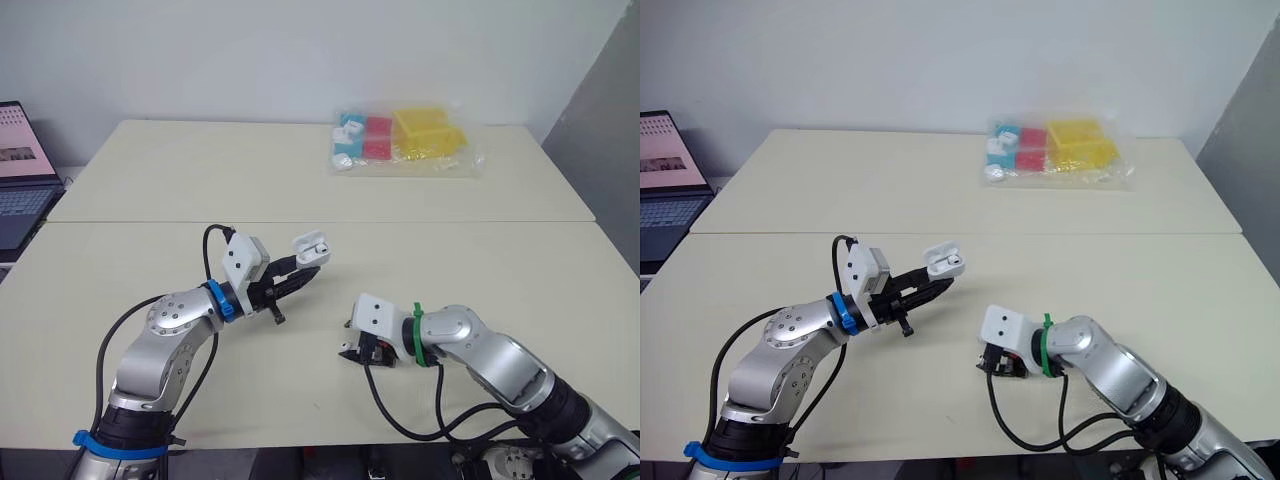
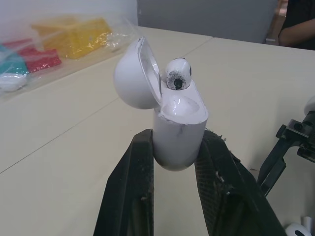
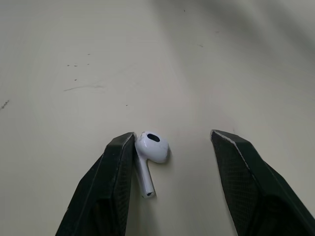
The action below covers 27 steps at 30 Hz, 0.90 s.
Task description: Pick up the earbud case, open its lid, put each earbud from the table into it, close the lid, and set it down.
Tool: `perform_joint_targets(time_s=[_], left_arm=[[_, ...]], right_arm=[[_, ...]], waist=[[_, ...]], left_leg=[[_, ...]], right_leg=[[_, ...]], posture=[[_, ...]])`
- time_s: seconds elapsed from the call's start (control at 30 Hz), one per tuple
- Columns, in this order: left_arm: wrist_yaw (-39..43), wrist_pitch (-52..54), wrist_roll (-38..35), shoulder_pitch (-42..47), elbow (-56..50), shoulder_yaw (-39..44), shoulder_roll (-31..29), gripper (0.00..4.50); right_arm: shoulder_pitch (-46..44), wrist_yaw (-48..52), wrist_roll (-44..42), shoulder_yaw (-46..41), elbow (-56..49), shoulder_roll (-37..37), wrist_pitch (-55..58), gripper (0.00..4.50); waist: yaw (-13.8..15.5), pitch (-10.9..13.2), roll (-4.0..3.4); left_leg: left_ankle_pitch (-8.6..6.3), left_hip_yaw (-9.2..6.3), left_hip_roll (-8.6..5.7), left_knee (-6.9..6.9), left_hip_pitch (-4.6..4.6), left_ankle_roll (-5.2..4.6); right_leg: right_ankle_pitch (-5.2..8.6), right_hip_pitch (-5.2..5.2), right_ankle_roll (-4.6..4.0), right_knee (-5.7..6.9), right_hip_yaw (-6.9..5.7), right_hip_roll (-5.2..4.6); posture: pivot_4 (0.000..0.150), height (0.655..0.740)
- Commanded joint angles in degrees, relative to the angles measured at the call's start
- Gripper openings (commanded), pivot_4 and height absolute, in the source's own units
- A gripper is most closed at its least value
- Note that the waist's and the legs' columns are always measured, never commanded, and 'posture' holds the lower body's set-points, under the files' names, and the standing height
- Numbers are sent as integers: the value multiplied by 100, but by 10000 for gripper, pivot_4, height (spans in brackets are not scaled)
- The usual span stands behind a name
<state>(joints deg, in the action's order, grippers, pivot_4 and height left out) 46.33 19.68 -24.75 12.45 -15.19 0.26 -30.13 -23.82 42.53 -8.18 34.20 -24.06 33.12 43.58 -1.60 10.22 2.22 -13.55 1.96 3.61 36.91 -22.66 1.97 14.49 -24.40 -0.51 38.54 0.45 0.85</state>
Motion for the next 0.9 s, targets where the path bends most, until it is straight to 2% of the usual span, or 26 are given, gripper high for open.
perform_joint_targets(time_s=[0.03, 0.07, 0.2, 0.23, 0.4, 0.5, 0.67, 0.9], left_arm=[[-1, -28, -38, 31, -236, 50, -31, 7934], [-4, -26, -38, 32, -242, 43, -26, 7934], [8, -36, -28, 80, -187, 18, -11, 7934], [12, -41, -23, 97, -161, 15, -7, 7934], [27, -70, 13, 111, -149, -32, 13, 7934], [21, -56, 10, 51, -200, -56, 20, 7934], [28, -43, -20, -16, -245, -51, -8, 7934], [54, -26, -27, -60, -267, -56, -24, 7934]], right_arm=[[87, 78, 16, -26, 2, -4, 109, 21627], [92, 77, 20, -28, 14, -29, 149, 19851], [130, 204, -77, -90, -41, -54, 308, 5131], [135, 223, -101, -116, -67, -51, 334, 4040], [142, 444, -279, -419, -299, 208, 405, 4108], [387, 1099, -518, -993, -668, 1228, 147, 4108], [1047, 2078, -401, -1499, -528, 2894, -1023, 4108], [1628, 2615, -68, -2059, 273, 3899, -2132, 4108]], waist=[[0, 0, 1], [0, -1, 1], [-1, -1, 1], [-1, -1, 1], [2, -1, 1], [43, 1, -1], [80, -1, 2], [64, 1, -2]], left_leg=[[0, 0, -1, 1, 0, 0], [0, 0, -2, 1, 0, 0], [0, 0, -2, 3, 5, 0], [0, -1, -2, 3, 8, 0], [0, 0, -3, 3, 7, 0], [0, 0, -7, 2, -3, 0], [-1, 0, -8, -1, -15, -2], [-2, 1, -3, -5, -10, -2]], right_leg=[[0, 0, 0, 0, 2, 0], [0, 0, 1, 0, 3, 0], [-1, 3, 2, 4, 2, 0], [-1, 4, 2, 6, 2, 0], [-1, 5, 1, 6, 0, 0], [0, 4, 3, -4, -2, -6], [-8, 13, 20, -53, -11, -7], [-6, 12, 16, -48, -12, -1]], posture=[[1500, 7400], [1500, 7400], [1500, 7400], [1500, 7400], [1500, 7400], [1500, 7400], [1500, 7400], [1500, 7400]])
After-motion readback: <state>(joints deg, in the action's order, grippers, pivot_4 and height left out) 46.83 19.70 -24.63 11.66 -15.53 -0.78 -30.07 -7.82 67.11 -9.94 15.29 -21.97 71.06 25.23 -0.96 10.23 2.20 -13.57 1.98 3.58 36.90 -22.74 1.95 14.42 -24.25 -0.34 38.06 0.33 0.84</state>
